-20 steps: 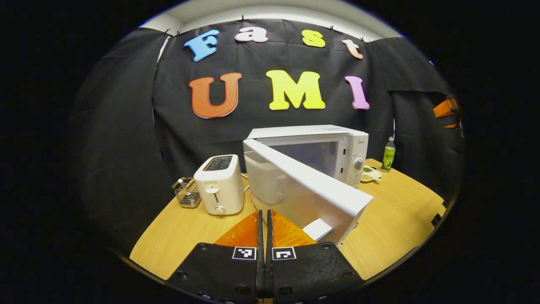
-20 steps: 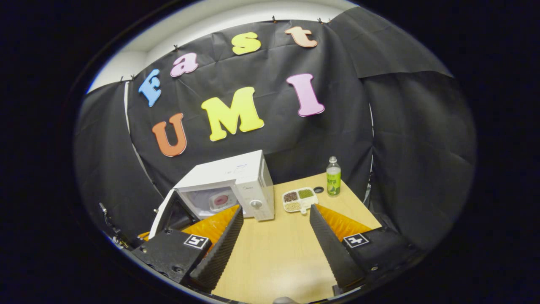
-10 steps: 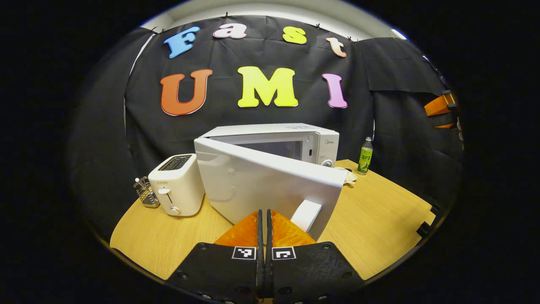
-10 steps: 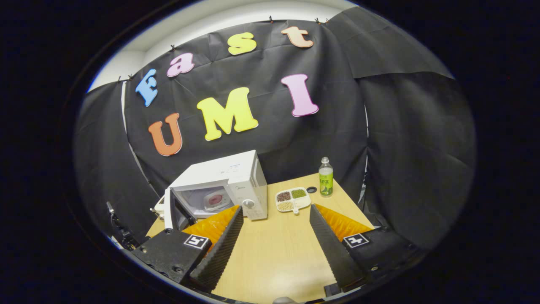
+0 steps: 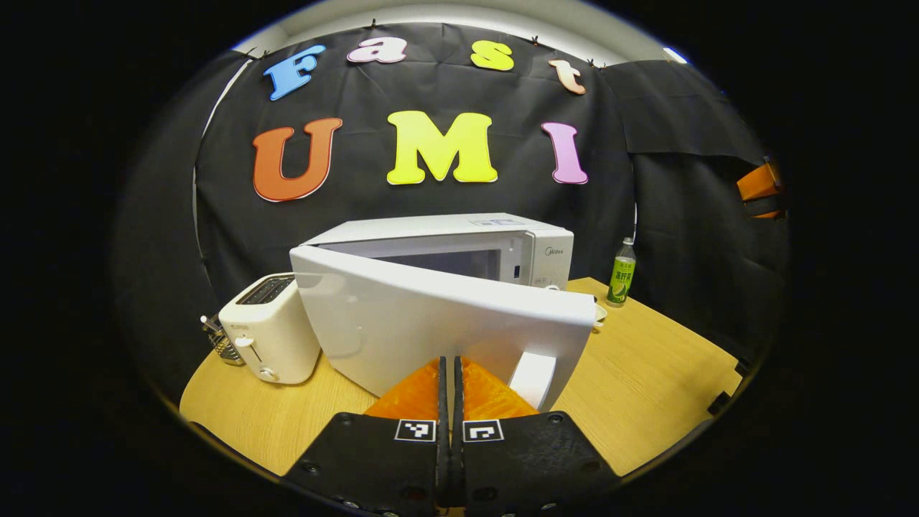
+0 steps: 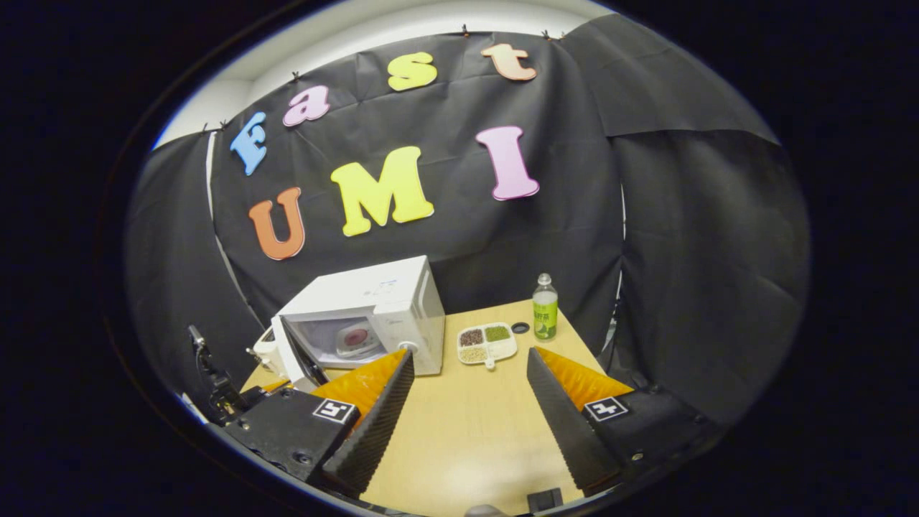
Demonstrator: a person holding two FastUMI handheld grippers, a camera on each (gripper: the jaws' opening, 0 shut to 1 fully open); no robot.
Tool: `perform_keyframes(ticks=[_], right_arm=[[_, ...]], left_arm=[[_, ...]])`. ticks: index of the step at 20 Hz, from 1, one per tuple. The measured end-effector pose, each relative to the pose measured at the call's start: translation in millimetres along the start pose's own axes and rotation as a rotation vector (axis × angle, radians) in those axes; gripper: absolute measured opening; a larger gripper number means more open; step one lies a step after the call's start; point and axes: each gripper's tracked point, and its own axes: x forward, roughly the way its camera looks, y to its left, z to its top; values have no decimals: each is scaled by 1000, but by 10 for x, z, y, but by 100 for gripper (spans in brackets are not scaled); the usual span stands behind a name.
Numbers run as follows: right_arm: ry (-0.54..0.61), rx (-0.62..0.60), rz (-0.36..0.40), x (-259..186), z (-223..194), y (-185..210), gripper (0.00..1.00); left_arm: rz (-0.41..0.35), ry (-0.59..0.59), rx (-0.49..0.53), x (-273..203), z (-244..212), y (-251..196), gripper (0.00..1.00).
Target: Open the microwave oven with the left hand, put the food in, and close the microwave oven.
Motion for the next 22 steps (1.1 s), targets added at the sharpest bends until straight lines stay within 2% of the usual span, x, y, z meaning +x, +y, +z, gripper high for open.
perform_keyframes(ticks=[10,11,12,13,14,15,16,22], right_arm=[[19,-33,18,352,96,-191,91],[17,-38,20,379,115,-193,100],[17,-44,21,399,127,-197,100],[17,-50,23,419,145,-192,91],[15,-53,27,435,153,-176,100],[15,-57,29,454,170,-165,100],[17,-59,28,465,169,-168,92],[34,-43,12,506,151,-245,91]], left_arm=[[10,8,20,625,121,-265,0],[11,5,13,696,146,-287,0],[8,3,1,770,167,-321,0],[7,-1,-6,844,199,-348,0],[8,-4,-7,911,221,-361,0],[8,-5,-6,984,245,-374,0],[6,-6,-6,1062,270,-386,0],[-9,-13,5,1465,395,-420,0]])
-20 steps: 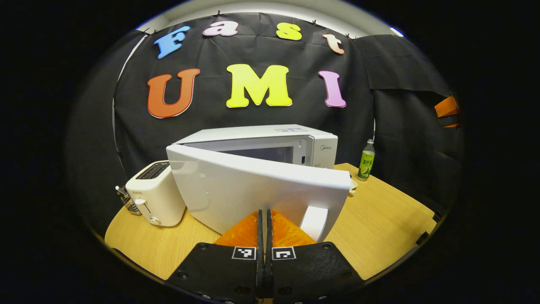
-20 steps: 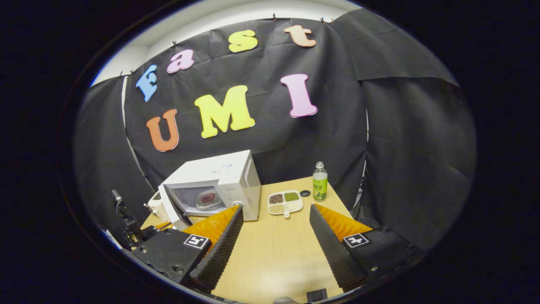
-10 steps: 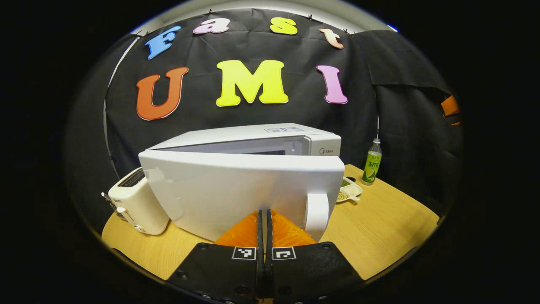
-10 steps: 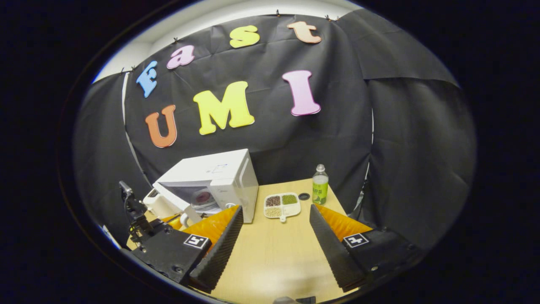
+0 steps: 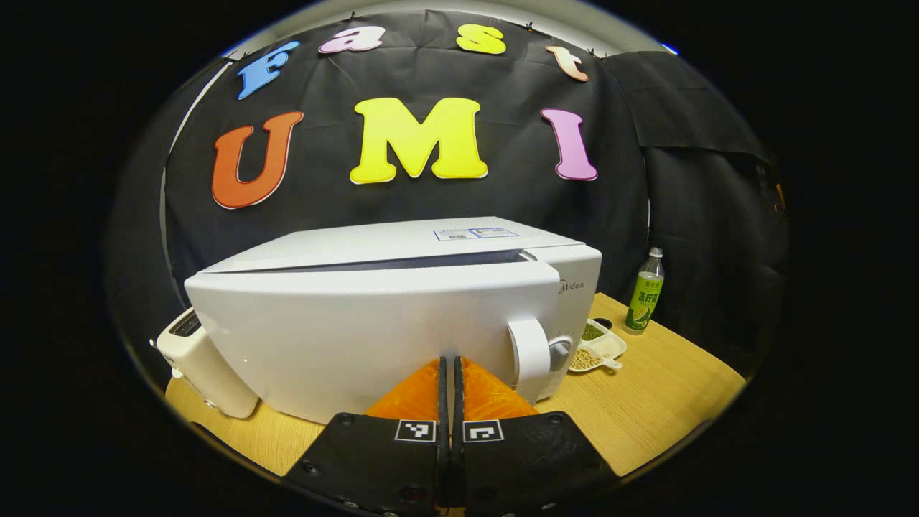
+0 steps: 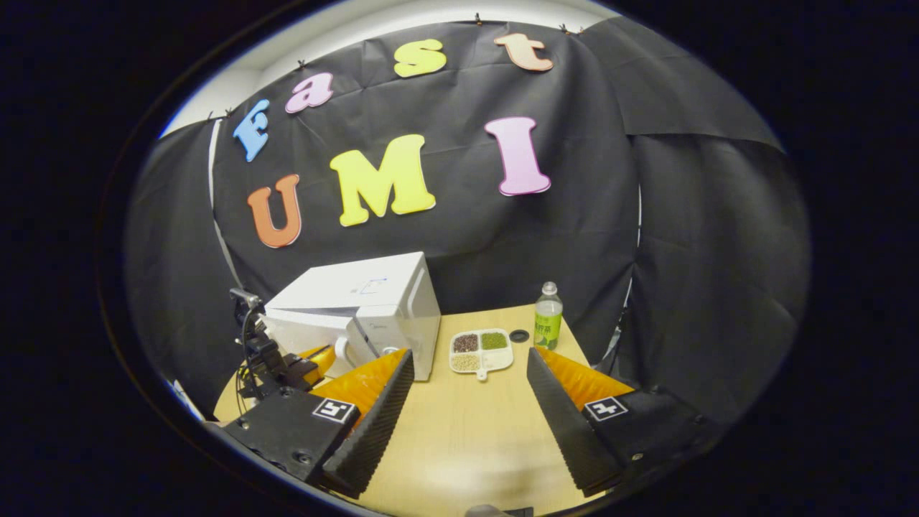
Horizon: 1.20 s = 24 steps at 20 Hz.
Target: Open the microwave oven with the left hand, put the food in, and close the microwave oven.
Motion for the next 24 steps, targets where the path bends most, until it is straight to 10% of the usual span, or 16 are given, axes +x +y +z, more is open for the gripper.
perform_keyframes(ticks=[18,19,21,22,24], right_arm=[[-43,-37,-26,-140,73,153,100],[-48,-41,-25,-162,75,171,92],[-57,-50,-27,-213,63,201,100],[-64,-58,-30,-255,71,211,100],[-79,-66,-31,-332,88,253,100]], left_arm=[[-38,-7,-28,-148,150,-230,4],[-42,-4,-30,-215,152,-241,14],[-5,-9,-7,-308,171,-165,97],[-16,-8,-3,-371,169,-197,84],[-31,-12,-12,-504,215,-244,95]])
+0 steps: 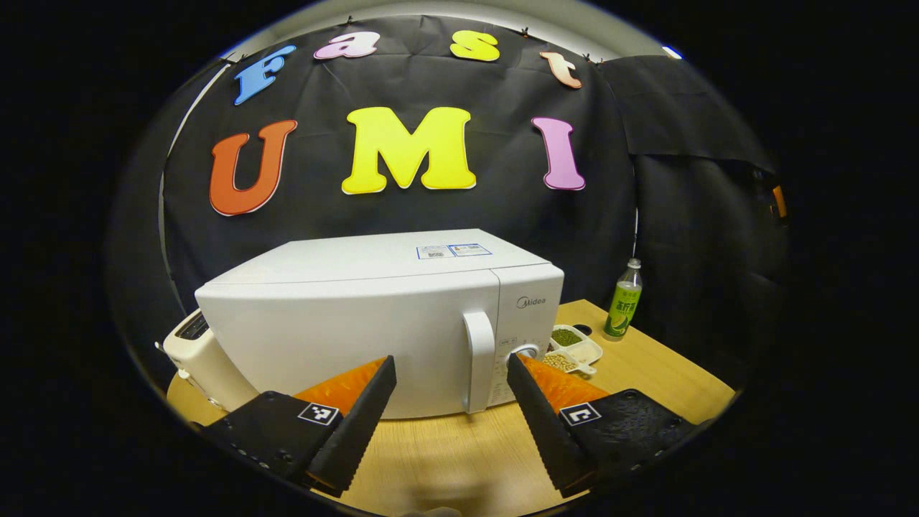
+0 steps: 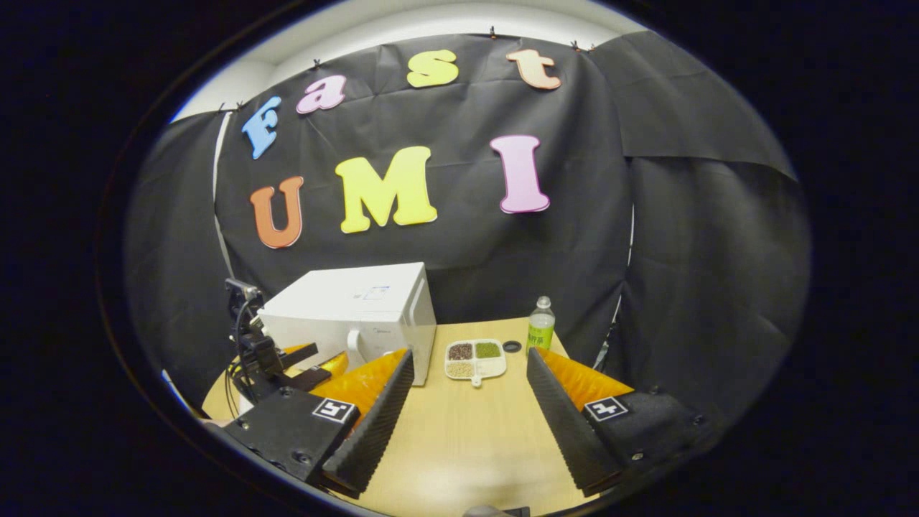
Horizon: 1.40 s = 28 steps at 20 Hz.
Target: Open the microwave oven with the left hand, put the food in, and close the microwave oven.
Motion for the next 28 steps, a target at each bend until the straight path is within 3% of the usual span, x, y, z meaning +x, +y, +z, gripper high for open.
perform_keyframes(ticks=[5,6,7,8,9,10,11,12,14,15,16,17,18,19,20,22,23,24,28], right_arm=[[-29,-10,13,-134,65,143,100],[-35,-13,14,-147,79,153,92],[-42,-15,16,-158,104,179,100],[-46,-13,14,-180,100,205,100],[-54,-9,20,-203,117,245,91],[-64,-11,28,-224,143,298,100],[-70,-19,33,-233,152,338,100],[-77,-26,39,-247,151,375,92],[-89,-25,47,-269,163,446,92],[-95,-17,54,-285,172,491,100],[-102,-12,58,-296,179,521,100],[-108,-12,60,-299,183,546,92],[-116,-15,60,-304,185,563,92],[-125,-17,58,-314,197,577,100],[-133,-18,57,-327,207,598,92],[-148,-17,52,-352,216,624,92],[-155,-15,51,-364,226,634,100],[-160,-12,49,-383,222,649,92],[-179,-11,49,-430,239,679,92]], left_arm=[[35,-48,10,-415,296,27,95],[35,-60,-2,-499,362,14,95],[29,-67,-11,-579,435,8,95],[37,-86,-17,-679,534,30,95],[41,-104,-21,-787,643,63,95],[44,-122,-24,-883,737,86,95],[56,-140,-29,-976,838,131,95],[64,-152,-34,-1058,922,169,95],[81,-179,-30,-1251,1084,248,95],[94,-196,-23,-1339,1157,296,95],[105,-209,-12,-1441,1242,352,95],[117,-225,-4,-1544,1319,406,95],[127,-237,4,-1636,1377,447,95],[141,-241,12,-1729,1409,491,95],[162,-234,17,-1832,1417,567,95],[193,-236,8,-2032,1449,673,95],[205,-235,1,-2119,1455,724,95],[217,-230,-5,-2201,1444,765,95],[260,-216,-17,-2471,1381,952,95]])
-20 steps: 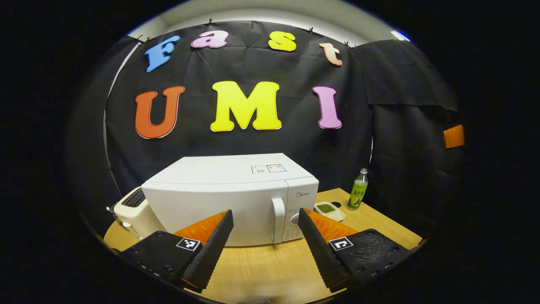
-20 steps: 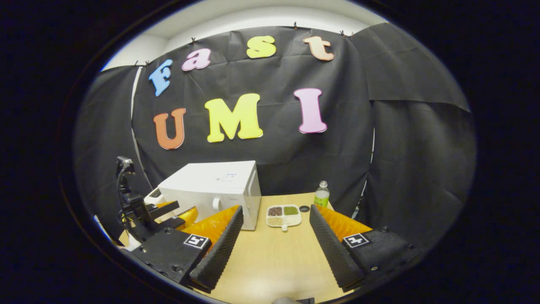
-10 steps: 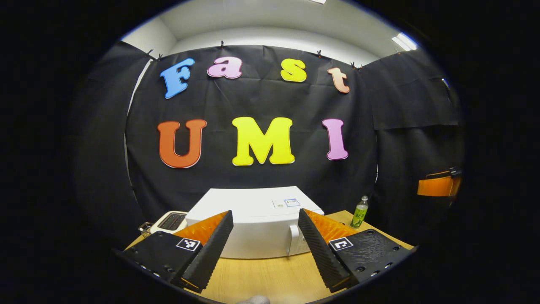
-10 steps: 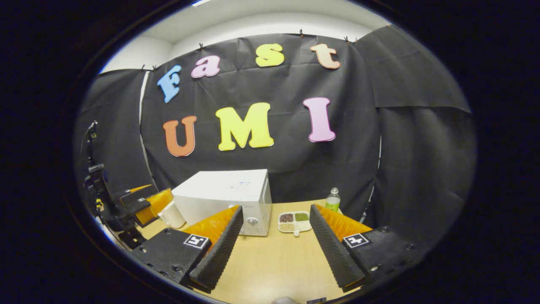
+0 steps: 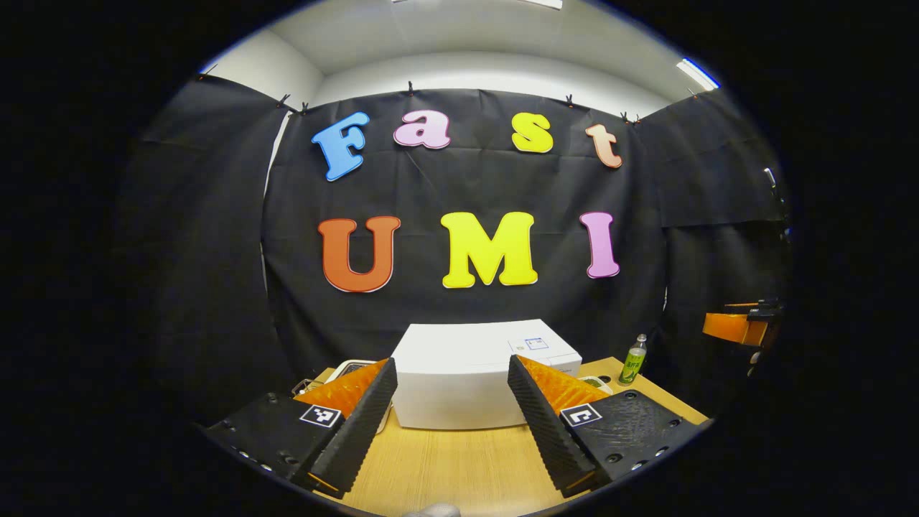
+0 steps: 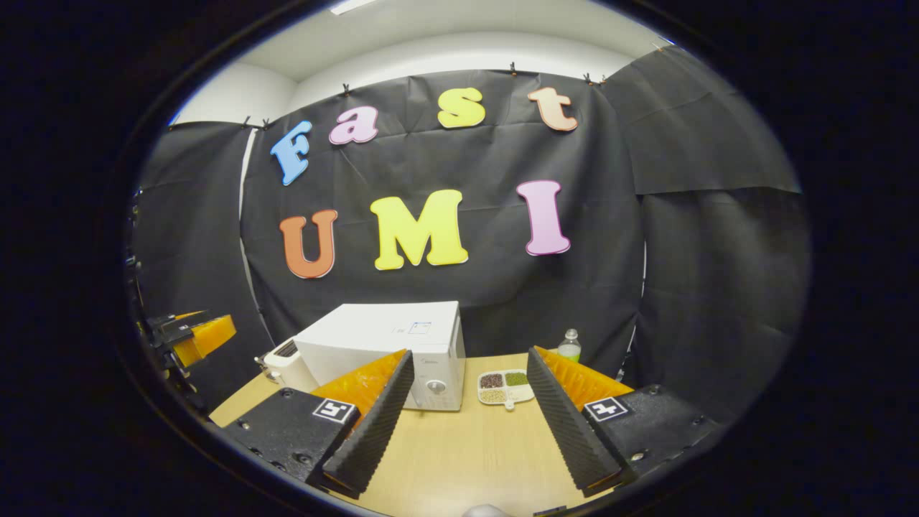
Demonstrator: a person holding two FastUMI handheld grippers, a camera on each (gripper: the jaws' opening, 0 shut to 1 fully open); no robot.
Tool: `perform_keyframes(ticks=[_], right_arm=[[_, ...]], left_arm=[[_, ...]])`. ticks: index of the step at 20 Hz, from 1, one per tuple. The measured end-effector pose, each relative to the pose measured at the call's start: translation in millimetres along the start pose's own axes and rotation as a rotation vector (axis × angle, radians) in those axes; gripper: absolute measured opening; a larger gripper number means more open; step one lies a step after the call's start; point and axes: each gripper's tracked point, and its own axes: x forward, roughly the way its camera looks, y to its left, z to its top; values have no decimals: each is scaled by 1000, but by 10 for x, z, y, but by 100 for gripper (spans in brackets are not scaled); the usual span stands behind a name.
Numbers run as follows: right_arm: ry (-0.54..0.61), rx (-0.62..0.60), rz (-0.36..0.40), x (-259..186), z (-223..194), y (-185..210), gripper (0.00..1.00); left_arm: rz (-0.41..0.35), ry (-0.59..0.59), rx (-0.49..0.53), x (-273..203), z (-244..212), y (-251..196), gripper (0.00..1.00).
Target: Open the microwave oven with the left hand, put the food in, and close the microwave oven.
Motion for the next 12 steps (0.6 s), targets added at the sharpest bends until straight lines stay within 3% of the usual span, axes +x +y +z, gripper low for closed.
perform_keyframes(ticks=[1,2,3,4,5,7,8,12], right_arm=[[-4,-2,0,-7,14,16,92],[-7,-1,2,-19,17,30,100],[-12,-4,7,-30,37,58,100],[-14,-9,10,-34,45,79,92],[-14,-16,15,-30,51,102,100],[-12,-22,28,-27,50,157,100],[-13,-22,33,-25,52,177,91],[-17,-25,48,-23,49,267,92]], left_arm=[[9,-2,3,-35,4,52,95],[19,4,8,-69,-18,104,95],[30,13,11,-103,-43,141,95],[38,11,15,-133,-28,170,95],[44,11,16,-148,-25,187,95],[48,10,20,-190,-24,198,95],[46,8,22,-208,-18,190,95],[48,6,24,-284,0,209,95]])
